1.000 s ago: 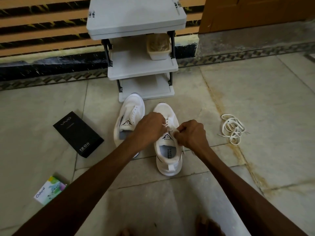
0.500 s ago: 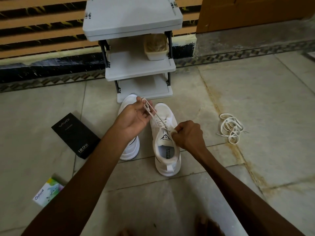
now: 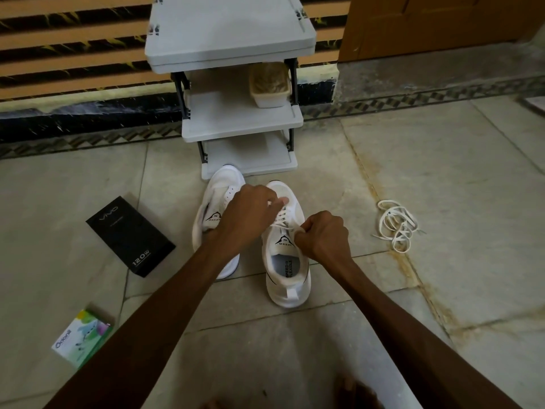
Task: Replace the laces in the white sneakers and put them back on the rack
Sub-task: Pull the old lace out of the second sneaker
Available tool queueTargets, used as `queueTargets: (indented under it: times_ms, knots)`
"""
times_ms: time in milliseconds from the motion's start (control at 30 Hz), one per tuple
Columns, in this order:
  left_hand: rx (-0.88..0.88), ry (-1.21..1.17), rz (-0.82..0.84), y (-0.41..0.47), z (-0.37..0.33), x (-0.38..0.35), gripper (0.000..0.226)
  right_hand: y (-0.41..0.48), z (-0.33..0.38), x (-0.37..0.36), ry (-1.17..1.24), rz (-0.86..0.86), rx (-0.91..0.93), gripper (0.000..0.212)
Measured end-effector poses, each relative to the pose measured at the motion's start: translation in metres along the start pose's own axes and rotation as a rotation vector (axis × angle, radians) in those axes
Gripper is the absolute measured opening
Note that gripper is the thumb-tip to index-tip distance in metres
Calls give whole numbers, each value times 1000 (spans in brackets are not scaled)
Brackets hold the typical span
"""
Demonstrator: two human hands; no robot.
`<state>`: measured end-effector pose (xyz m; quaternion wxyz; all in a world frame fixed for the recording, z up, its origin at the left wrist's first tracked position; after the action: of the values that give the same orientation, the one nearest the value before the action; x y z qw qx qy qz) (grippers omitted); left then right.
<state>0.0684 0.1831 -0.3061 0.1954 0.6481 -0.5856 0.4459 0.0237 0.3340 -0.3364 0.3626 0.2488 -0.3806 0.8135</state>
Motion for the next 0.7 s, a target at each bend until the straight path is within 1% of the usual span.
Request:
queueTargets:
  times_ms: [33, 100, 167, 200, 333, 400, 433, 467, 533, 567, 633, 700]
  knots:
    - [22, 88, 45, 1, -1, -3, 35, 0, 1, 1, -8, 10, -6, 28]
    - [63, 216, 150, 2, -5, -3, 41, 1, 1, 2, -18, 26, -20, 28]
    - [68, 294, 210, 3, -12, 2, 46, 2, 0, 3, -5, 27, -21, 22]
    - [61, 323, 225, 3, -15, 4, 45, 2, -1, 3, 0, 24, -17, 21]
    - [29, 356, 213, -1, -14, 3, 26, 0, -1, 2, 9, 17, -6, 21]
    - [13, 280, 211, -3, -14, -1, 18, 0, -2, 2, 4, 21, -13, 20]
    - [-4, 198, 183, -4, -13, 1, 14, 0, -2, 3, 11, 24, -20, 20]
    - [-9, 83, 132, -5, -13, 5, 9, 0, -3, 4, 21, 26, -24, 19]
    - [-2, -140, -17, -7, -9, 21, 11, 1, -5, 5, 31, 23, -26, 18]
    - [-9, -179, -88, -8, -6, 28, 12, 1, -5, 4, 25, 22, -23, 18]
    - [-8, -182, -128, -9, 3, 35, 3, 1, -5, 2, 19, 29, 7, 17]
    - [31, -206, -90, -12, 9, 29, 28, 1, -7, 1, 35, 34, 64, 12]
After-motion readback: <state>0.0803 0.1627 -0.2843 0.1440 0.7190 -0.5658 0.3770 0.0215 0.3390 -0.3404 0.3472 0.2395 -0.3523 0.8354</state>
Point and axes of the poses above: each hand's wrist, its own y-axis towards the middle knuckle, its own x-axis out of the back of the hand, z = x × y, the point moved 3 cm from there along y, towards the middle knuckle, and after that the axes turned 14 degrees about z, right-handed, at the moved point
